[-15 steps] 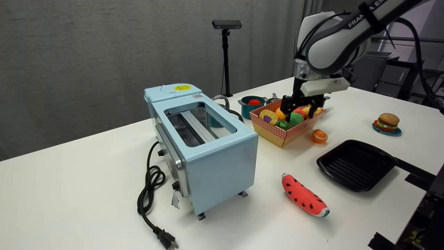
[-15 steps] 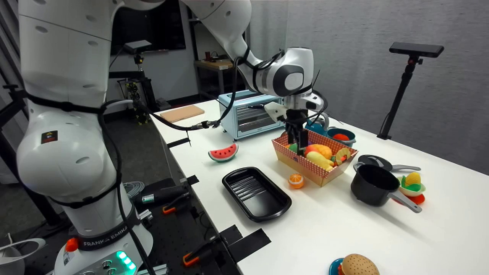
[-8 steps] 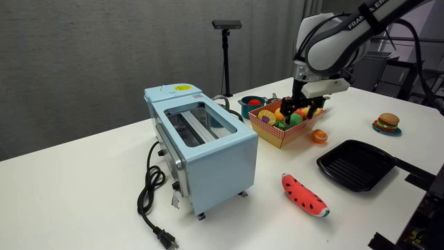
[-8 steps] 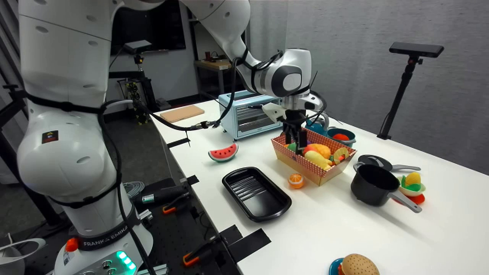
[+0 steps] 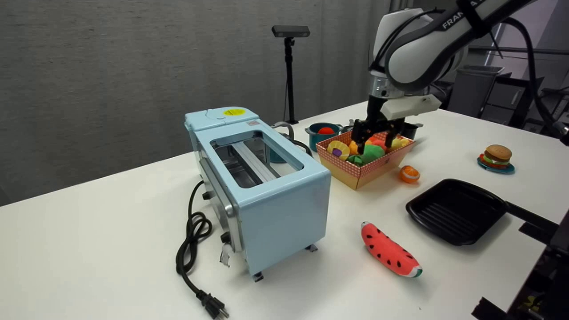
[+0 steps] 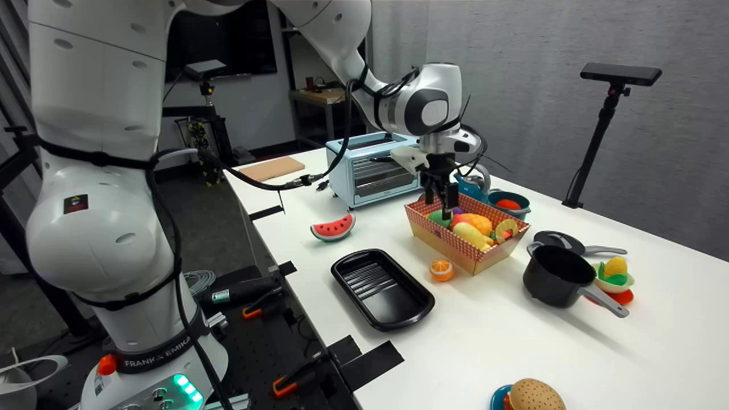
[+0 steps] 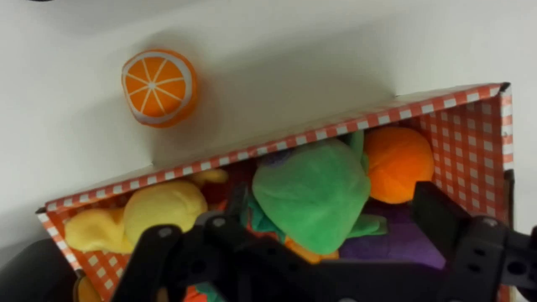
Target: Remove the green plush toy from the box
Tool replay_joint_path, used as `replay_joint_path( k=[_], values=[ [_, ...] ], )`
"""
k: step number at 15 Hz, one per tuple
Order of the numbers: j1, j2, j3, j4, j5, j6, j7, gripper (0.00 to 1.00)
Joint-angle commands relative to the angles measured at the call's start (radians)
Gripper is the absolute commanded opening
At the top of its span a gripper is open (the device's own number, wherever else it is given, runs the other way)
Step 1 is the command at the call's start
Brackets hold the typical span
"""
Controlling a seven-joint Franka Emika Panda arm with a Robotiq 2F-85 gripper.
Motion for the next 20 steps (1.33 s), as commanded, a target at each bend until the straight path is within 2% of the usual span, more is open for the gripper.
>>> replay_joint_path(
  k=[1, 9, 18, 19, 20],
  values=[
    [-0.001, 0.028, 0.004, 0.088, 0.025, -0.053, -0.041, 1.0],
    [-0.001, 0.098, -0.002, 0.176, 0.021, -0.088, -0.05, 1.0],
    [0.024, 0.124, -0.022, 0.162, -0.003, -0.068, -0.007, 1.0],
    [0.024, 0.123, -0.02, 0.159, 0.0, -0.067, -0.011, 0.92],
    [0.023, 0.122, -0.019, 0.157, 0.003, -0.066, -0.014, 0.74]
  ],
)
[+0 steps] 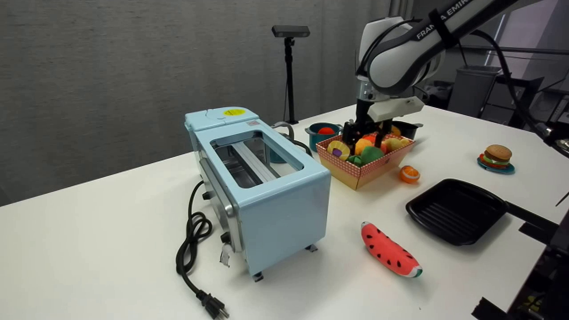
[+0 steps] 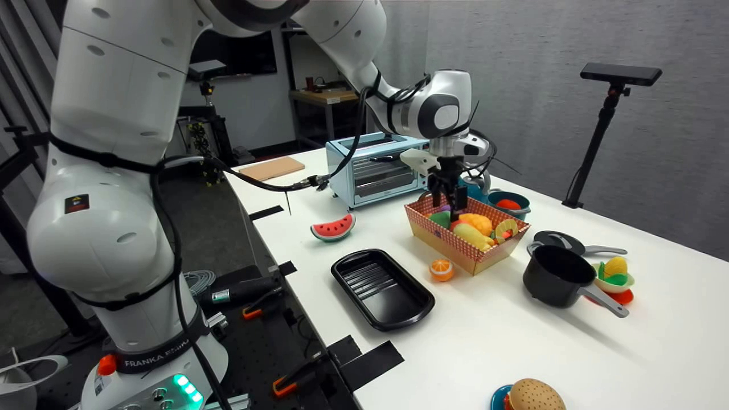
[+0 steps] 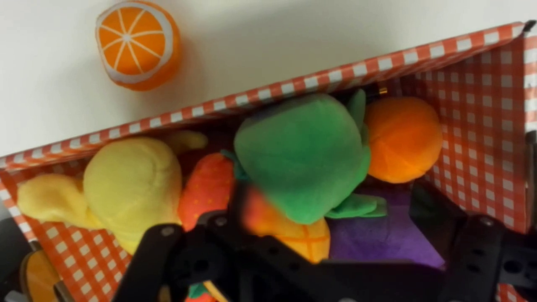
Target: Remove the green plush toy from the box
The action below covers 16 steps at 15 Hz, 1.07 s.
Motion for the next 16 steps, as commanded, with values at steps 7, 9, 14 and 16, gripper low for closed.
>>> replay_joint_path(
  k=[7, 9, 14, 16],
  values=[
    [0.0, -0.001, -0.01, -0.005, 0.023, 0.006, 0.001, 0.2],
    [-0.002, 0.0, -0.009, -0.002, 0.028, 0.003, 0.0, 0.05],
    [0.005, -0.011, -0.012, -0.005, 0.019, -0.001, 0.007, 0.02],
    [0.013, -0.036, -0.017, -0.022, 0.007, 0.001, 0.019, 0.02]
  ],
)
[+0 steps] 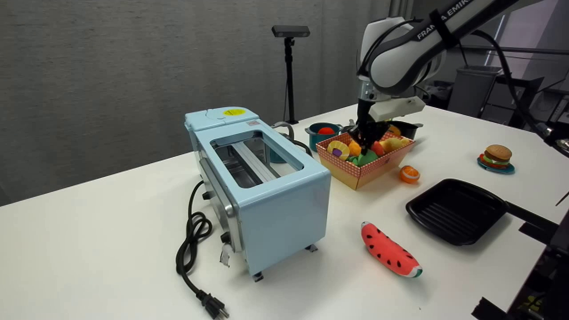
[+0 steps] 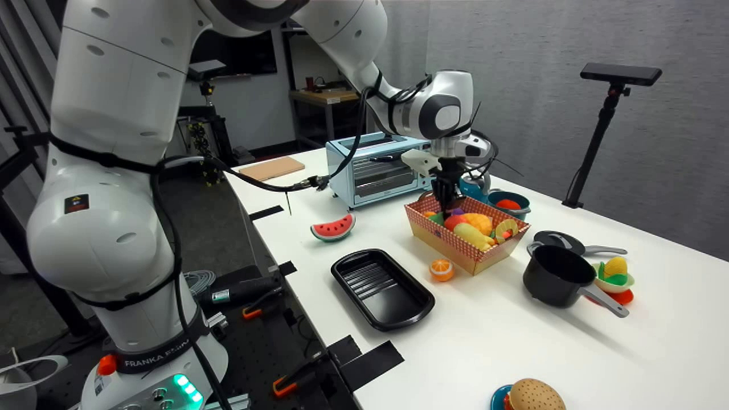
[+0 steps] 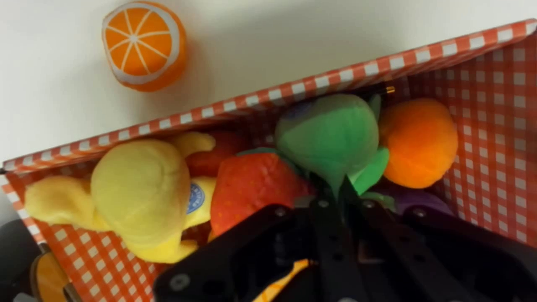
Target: Remove the green plush toy from the box
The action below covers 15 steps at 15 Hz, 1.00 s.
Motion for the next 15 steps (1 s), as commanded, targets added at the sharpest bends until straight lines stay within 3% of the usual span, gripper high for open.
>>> replay_joint_path(
  k=[1, 15],
  values=[
    [0.019, -0.052, -0.013, -0.031, -0.001, 0.002, 0.024, 0.02],
    [0.021, -0.353, 0.012, -0.273, -0.022, 0.018, 0.037, 0.02]
  ],
)
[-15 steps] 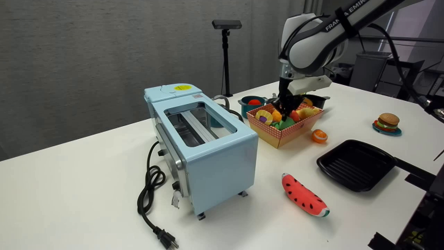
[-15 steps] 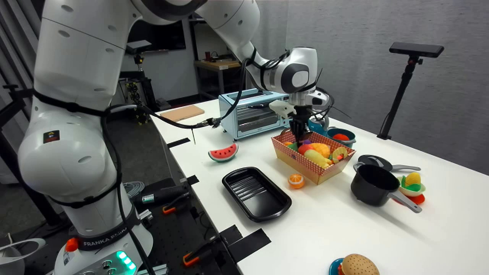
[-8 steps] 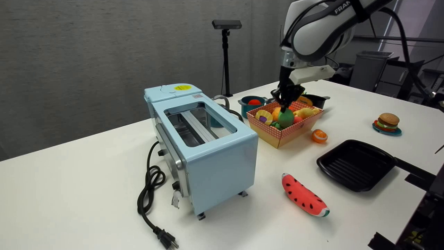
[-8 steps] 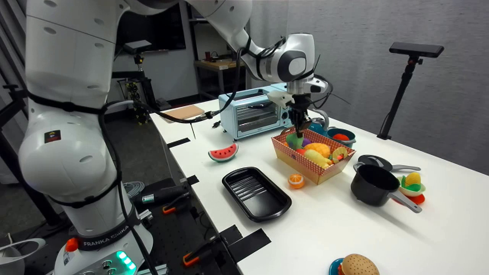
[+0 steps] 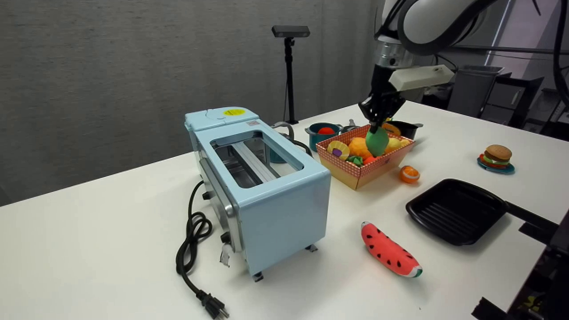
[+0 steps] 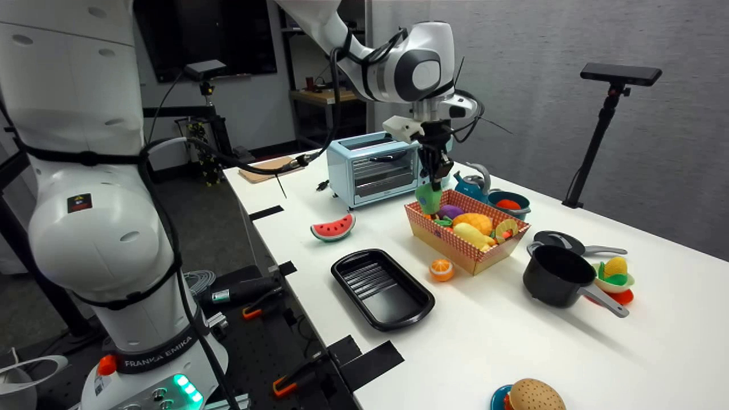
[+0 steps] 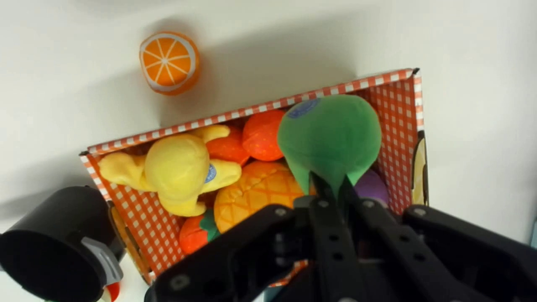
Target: Remove the green plush toy from the box
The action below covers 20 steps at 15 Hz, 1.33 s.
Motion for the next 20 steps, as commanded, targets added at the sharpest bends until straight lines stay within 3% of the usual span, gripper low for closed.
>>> replay_joint_path(
  k=[1, 17, 18, 19, 20],
  values=[
    [-0.004, -0.102, 0.006, -0.112, -0.017, 0.017, 0.033, 0.02],
    [-0.035, -0.233, 0.021, -0.288, -0.006, 0.017, 0.009, 0.02],
    [-0.035, -0.234, 0.022, -0.294, -0.008, 0.016, 0.011, 0.08],
    [-0.035, -0.235, 0.022, -0.298, -0.007, 0.016, 0.012, 0.24],
    [-0.034, -0.235, 0.024, -0.301, -0.007, 0.01, 0.012, 0.33]
  ],
)
